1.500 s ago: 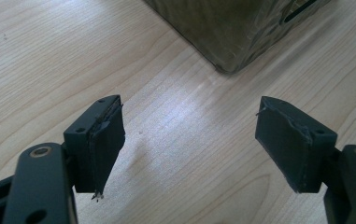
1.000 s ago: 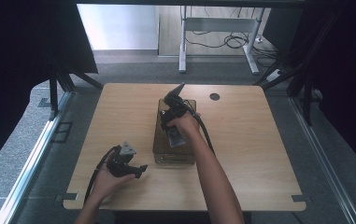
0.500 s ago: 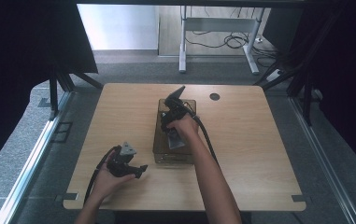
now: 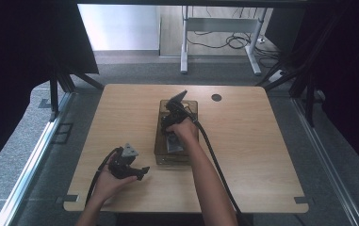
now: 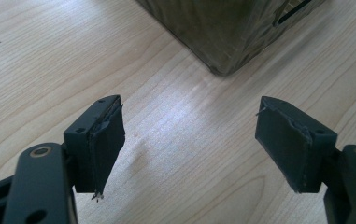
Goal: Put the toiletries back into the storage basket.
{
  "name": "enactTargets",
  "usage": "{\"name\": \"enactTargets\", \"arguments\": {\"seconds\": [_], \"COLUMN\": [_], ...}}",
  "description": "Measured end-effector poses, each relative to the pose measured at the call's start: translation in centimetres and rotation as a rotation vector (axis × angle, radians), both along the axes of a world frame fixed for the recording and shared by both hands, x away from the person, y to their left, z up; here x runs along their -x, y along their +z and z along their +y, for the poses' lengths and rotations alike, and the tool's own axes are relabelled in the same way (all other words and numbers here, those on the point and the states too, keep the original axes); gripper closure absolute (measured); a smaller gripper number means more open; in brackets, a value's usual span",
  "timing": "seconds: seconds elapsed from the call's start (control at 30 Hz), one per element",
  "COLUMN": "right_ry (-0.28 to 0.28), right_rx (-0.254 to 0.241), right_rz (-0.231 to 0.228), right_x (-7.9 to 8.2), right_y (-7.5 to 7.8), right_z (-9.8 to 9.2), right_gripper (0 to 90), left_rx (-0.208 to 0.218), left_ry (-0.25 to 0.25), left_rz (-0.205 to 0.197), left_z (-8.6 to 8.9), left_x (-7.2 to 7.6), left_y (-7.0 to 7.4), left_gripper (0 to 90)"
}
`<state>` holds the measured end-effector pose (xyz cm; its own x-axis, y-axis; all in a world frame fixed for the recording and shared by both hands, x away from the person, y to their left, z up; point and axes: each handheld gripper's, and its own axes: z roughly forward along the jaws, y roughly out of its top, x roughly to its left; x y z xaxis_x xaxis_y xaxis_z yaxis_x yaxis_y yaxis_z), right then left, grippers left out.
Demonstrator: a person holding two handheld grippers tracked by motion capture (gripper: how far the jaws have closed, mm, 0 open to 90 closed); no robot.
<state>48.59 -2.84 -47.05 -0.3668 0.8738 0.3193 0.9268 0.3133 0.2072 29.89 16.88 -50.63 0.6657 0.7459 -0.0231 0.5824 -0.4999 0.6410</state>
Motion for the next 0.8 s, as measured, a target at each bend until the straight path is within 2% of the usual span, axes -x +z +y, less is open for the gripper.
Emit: {"name": "enactTargets", "arguments": {"seconds": [0.07,0.17,0.27,0.37,0.8], "right_ry": [-0.018,-0.034,-0.081,-0.104,-0.155], "right_rx": [-0.003,0.0,-0.009,-0.021,-0.049], "right_rz": [0.003,0.006,0.017,0.028,0.043], "right_x": [0.0,0.0,-0.1,-0.1,0.0], "right_y": [-0.3,-0.5,-1.0,-1.4,-2.2], "right_z": [0.1,0.2,0.2,0.1,0.2], "right_gripper": [47.2,47.1,47.1,47.1,46.4], "left_rx": [0.012,0.011,0.007,0.006,0.006], "left_ry": [0.004,0.0,-0.005,-0.006,-0.008], "left_rz": [0.0,-0.004,-0.002,-0.003,-0.003], "left_z": [0.0,0.0,0.0,-0.1,-0.1], "left_x": [0.0,0.0,-0.1,-0.1,-0.1], "left_y": [0.0,0.1,0.1,0.1,0.1], "left_gripper": [24.4,24.4,24.4,24.4,24.4]}}
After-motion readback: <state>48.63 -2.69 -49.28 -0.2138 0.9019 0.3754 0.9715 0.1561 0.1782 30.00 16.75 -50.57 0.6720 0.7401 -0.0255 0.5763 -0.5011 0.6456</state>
